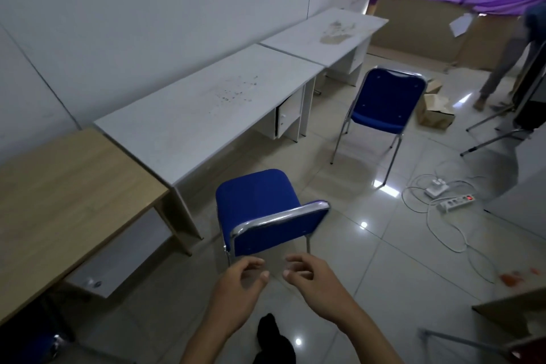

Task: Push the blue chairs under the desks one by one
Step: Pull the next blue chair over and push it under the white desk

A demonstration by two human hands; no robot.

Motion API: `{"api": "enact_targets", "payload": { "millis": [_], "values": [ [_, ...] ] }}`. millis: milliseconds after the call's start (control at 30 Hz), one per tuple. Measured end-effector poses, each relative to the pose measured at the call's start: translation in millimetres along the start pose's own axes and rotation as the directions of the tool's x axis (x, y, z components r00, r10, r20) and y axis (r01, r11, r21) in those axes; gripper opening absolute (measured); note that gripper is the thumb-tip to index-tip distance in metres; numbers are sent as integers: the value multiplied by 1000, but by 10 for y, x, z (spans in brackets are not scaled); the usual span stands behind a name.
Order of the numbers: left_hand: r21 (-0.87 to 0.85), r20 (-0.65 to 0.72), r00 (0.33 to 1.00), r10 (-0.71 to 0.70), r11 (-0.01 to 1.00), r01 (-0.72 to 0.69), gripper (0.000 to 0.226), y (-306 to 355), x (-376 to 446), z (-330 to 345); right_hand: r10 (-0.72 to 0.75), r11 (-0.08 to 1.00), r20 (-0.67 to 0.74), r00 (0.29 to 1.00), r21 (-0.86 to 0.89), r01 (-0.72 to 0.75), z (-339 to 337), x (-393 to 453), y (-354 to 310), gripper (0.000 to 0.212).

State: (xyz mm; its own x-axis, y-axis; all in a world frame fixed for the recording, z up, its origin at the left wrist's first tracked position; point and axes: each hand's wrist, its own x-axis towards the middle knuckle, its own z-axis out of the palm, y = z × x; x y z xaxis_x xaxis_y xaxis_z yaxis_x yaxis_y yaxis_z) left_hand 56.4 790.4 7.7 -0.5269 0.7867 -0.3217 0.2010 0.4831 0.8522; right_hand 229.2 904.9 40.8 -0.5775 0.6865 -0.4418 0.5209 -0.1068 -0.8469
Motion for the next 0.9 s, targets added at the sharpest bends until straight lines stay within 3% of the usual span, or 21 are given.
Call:
{"api": "enact_targets", "payload": {
  "millis": [200, 333, 467, 633, 733, 833, 900],
  "values": [
    [136, -25, 997, 72, 988, -68, 13, 127, 521, 104, 5, 994, -37, 999, -110, -9, -370, 548, -2, 29],
    [209, -48, 984, 170, 965, -156, 15, 217, 886, 152, -158, 962, -103, 982, -242, 129, -560, 919, -36, 29],
    [335, -14, 972, 233, 918, -215, 14, 260, 1246, 194, -272, 898, -83, 959, -380, 222, -617, 1284, -13, 32],
    [421, -2, 993, 122, 900, -110, 45, 284, 1522, 280, -246, 827, 51, 968, -509, 237, -649, 1710, 77, 47],
    [450, -35, 999, 30, 893, -11, 41, 245, 1592, 364, -220, 783, 185, 958, -552, 286, -712, 1943, 133, 52],
    [455, -105, 994, 3, 889, 46, 58, 216, 1634, 459, -203, 785, 265, 943, -531, 319, -783, 2052, 192, 76],
    [455, -153, 988, -23, 886, 91, 62, 249, 1677, 533, -224, 791, 295, 929, -502, 351, -872, 2115, 218, 61]
  ]
}}
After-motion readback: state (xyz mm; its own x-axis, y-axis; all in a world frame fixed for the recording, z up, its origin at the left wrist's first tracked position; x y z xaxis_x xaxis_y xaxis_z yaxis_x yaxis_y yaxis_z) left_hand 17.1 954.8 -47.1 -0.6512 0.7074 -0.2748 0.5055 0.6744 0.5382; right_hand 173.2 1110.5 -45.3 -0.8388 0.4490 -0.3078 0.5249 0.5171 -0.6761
